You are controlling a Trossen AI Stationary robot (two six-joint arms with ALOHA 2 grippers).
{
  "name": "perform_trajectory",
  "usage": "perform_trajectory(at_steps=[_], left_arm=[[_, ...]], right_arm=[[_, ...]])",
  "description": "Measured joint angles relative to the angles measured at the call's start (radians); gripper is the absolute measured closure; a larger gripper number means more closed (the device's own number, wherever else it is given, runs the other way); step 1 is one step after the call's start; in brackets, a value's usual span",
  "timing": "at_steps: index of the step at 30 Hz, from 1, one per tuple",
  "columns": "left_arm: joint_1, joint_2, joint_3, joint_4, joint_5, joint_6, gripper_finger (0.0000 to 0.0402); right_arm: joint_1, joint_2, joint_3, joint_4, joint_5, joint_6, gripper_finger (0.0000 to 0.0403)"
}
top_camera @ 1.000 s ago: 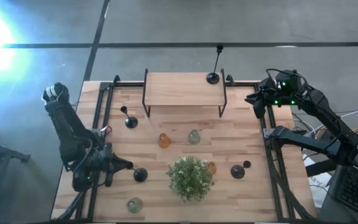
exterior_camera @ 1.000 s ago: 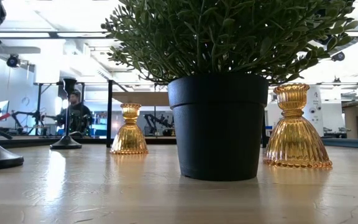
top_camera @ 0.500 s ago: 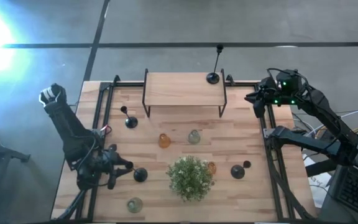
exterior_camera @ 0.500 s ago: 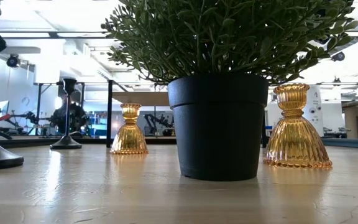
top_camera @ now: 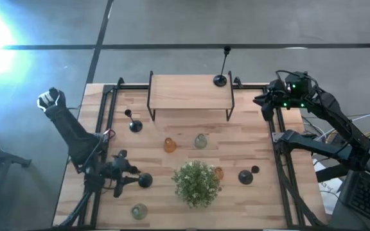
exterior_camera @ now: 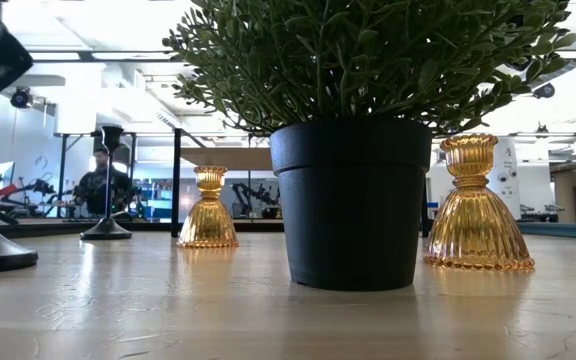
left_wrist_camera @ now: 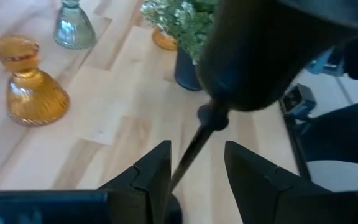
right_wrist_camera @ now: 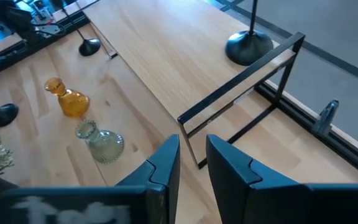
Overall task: Pick & Place candle stick holders
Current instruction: Put the large black candle holder on the shelf
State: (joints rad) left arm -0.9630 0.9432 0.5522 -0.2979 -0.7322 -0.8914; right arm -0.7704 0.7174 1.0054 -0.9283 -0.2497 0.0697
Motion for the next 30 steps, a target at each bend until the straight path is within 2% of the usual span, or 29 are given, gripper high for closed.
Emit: perform_trajectory(at_steps=[5, 8, 10, 12, 18, 22, 26, 30], left_arm=[[0.042, 0.000, 0.000, 0.000, 0.005, 0.065, 0.0270], [0.053, 0.000, 0.000, 0.000, 0.031, 0.109, 0.0318], [0.056, 0.000, 0.000, 0.001, 0.042, 0.114, 0.0364], [0.058, -0.002, 0.000, 0.006, 0.031, 0.103, 0.0384], [0.089, -0.016, 0.029, 0.055, -0.074, 0.079, 0.0384], [0.166, -0.038, 0.087, 0.054, -0.143, 0.043, 0.0384], [0.294, -0.062, 0.162, 0.052, -0.122, 0.100, 0.0384], [0.454, -0.071, 0.258, 0.052, -0.046, 0.256, 0.0384]], right_arm=[[0.000, -0.002, 0.000, 0.000, 0.015, 0.001, 0.0340], [0.000, -0.002, 0.000, 0.000, 0.017, -0.002, 0.0343], [0.000, -0.002, 0.000, 0.000, 0.017, -0.003, 0.0344], [0.000, -0.002, 0.000, 0.000, 0.018, -0.020, 0.0343], [0.000, 0.000, 0.000, 0.000, 0.085, -0.048, 0.0337], [0.000, 0.000, 0.000, 0.001, 0.123, -0.048, 0.0335], [0.000, 0.000, 0.000, 0.002, 0.122, -0.048, 0.0338], [0.000, 0.000, 0.000, 0.002, 0.123, -0.046, 0.0346]])
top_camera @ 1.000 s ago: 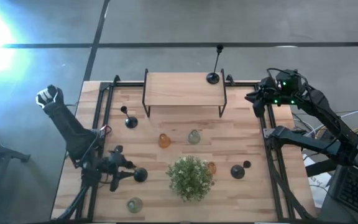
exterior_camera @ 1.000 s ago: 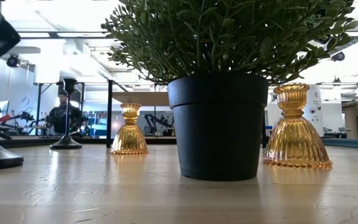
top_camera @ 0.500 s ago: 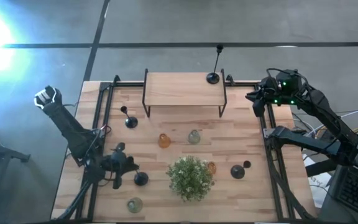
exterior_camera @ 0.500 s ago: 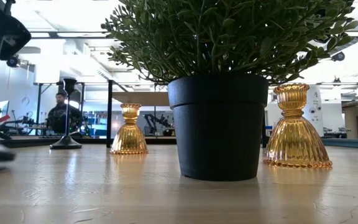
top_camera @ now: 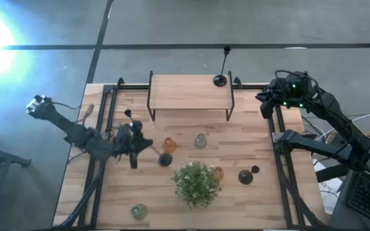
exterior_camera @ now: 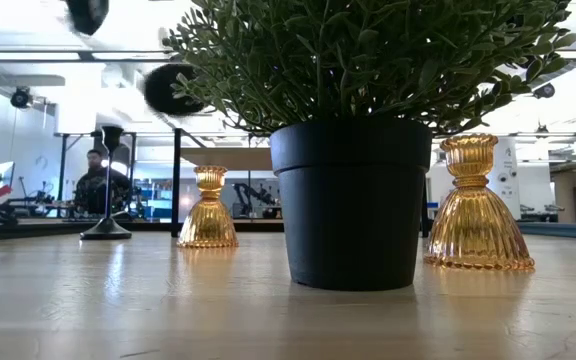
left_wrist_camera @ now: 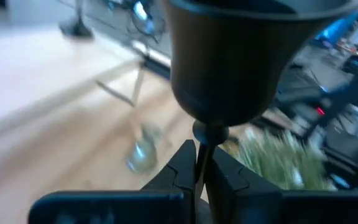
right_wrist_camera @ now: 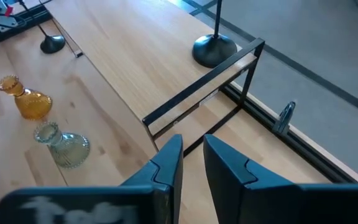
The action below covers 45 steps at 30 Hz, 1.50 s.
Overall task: Pick & Place candle stick holders
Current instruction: Put the large black candle holder on the shelf
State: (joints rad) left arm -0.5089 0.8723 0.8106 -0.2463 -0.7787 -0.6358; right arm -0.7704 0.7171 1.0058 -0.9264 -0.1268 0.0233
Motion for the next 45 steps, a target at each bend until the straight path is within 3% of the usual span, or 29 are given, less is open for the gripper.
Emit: perform_trajectory(at_steps=[8, 15, 20, 30, 39, 45], left_arm=[[0.439, 0.044, 0.198, -0.051, 0.235, 0.260, 0.0384], [0.866, 0.141, 0.303, -0.058, 0.564, 0.310, 0.0384], [1.054, 0.242, 0.354, -0.060, 0.707, 0.351, 0.0382], [1.163, 0.417, 0.485, -0.068, 0.691, 0.483, 0.0384], [1.175, 0.495, 0.623, -0.292, 0.456, 0.574, 0.0384], [1.189, 0.501, 0.632, -0.248, 0.479, 0.577, 0.0384]], right_arm=[[0.000, -0.001, 0.000, 0.001, 0.000, 0.027, 0.0349], [0.000, -0.001, 0.000, 0.011, -0.001, 0.026, 0.0351], [0.000, 0.000, 0.000, 0.026, -0.001, 0.026, 0.0344], [0.000, 0.000, 0.000, 0.026, -0.001, 0.025, 0.0340], [0.000, 0.000, 0.000, 0.027, -0.001, 0.025, 0.0351], [0.000, 0.000, 0.000, 0.028, -0.001, -0.041, 0.0345]])
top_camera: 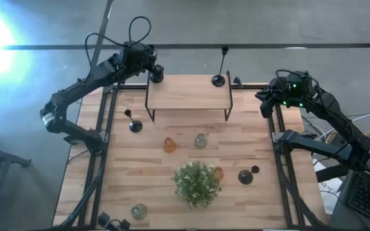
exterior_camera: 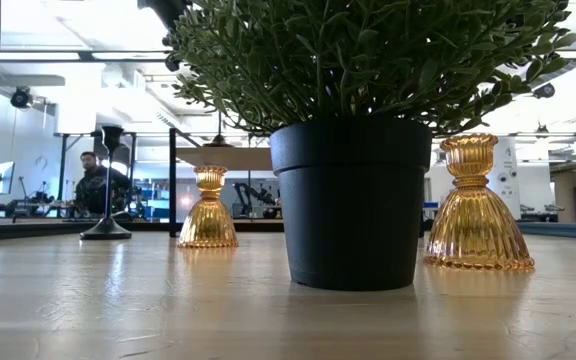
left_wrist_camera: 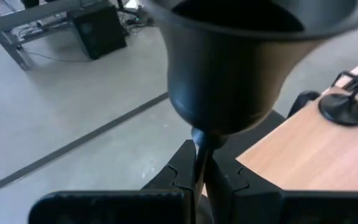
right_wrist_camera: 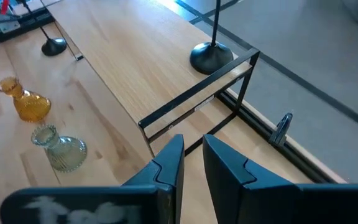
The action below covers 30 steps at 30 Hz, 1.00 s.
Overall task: Pick & Place candle stick holders
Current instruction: Put the large black candle holder on the shelf
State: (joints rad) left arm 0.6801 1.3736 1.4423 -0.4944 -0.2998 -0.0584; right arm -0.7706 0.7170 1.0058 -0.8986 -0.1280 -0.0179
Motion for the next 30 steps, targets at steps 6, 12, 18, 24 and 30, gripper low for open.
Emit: perform_trajectory(at_steps=[6, 12, 18, 24, 30], left_arm=[[0.001, 0.039, -0.003, 0.030, 0.058, -0.017, 0.0384], [0.004, 0.073, -0.005, 0.031, 0.079, -0.023, 0.0384], [0.006, 0.080, -0.004, 0.036, 0.078, -0.026, 0.0384], [0.006, 0.080, -0.001, 0.032, 0.076, -0.023, 0.0384], [0.008, 0.080, 0.025, 0.011, 0.074, -0.026, 0.0384]], right_arm=[[0.000, 0.000, 0.000, 0.000, 0.000, -0.015, 0.0346], [0.000, 0.000, 0.000, 0.000, 0.000, -0.015, 0.0351], [0.000, 0.000, 0.000, 0.000, 0.000, -0.016, 0.0344], [0.000, 0.000, 0.000, 0.000, 0.000, -0.016, 0.0348], [0.000, 0.000, 0.000, -0.001, 0.000, -0.012, 0.0355]])
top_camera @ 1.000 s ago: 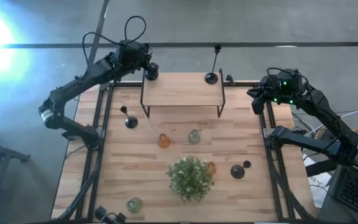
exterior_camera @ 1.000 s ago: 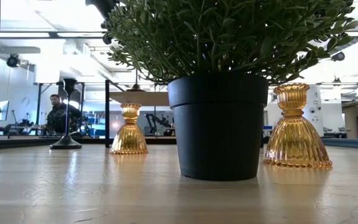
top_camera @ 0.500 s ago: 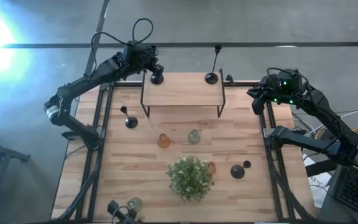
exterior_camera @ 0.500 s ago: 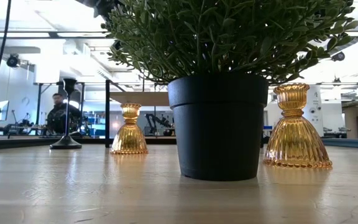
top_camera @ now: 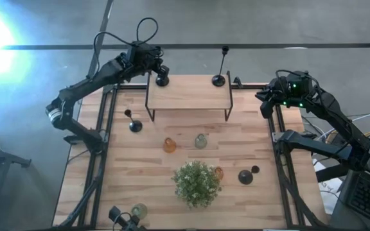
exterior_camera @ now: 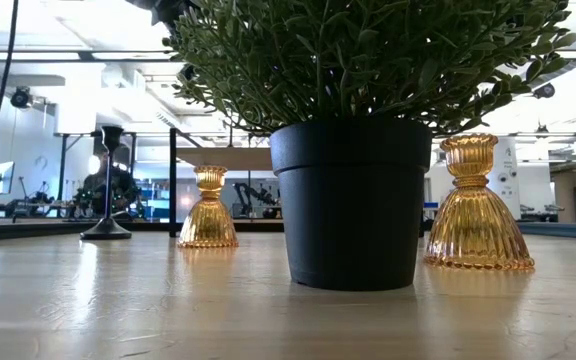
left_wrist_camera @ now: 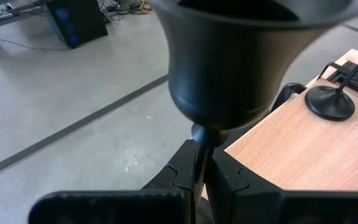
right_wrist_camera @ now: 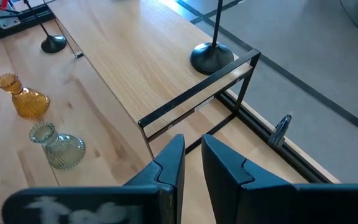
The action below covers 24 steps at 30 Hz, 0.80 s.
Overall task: Pick & Place candle stick holders
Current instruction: Put the large black candle holder on the shelf
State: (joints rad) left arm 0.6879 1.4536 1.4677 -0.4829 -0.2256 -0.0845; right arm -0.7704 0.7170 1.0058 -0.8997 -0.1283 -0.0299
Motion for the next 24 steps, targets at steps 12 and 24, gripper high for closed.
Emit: perform_trajectory(at_steps=[12, 24], left_arm=[[0.020, 0.000, 0.002, -0.042, 0.000, -0.006, 0.0384], [0.020, -0.001, 0.000, -0.048, 0.027, -0.006, 0.0325]], right_arm=[[0.000, 0.000, 0.000, 0.000, 0.000, 0.003, 0.0354], [0.000, 0.000, 0.000, 0.000, 0.000, 0.004, 0.0353]])
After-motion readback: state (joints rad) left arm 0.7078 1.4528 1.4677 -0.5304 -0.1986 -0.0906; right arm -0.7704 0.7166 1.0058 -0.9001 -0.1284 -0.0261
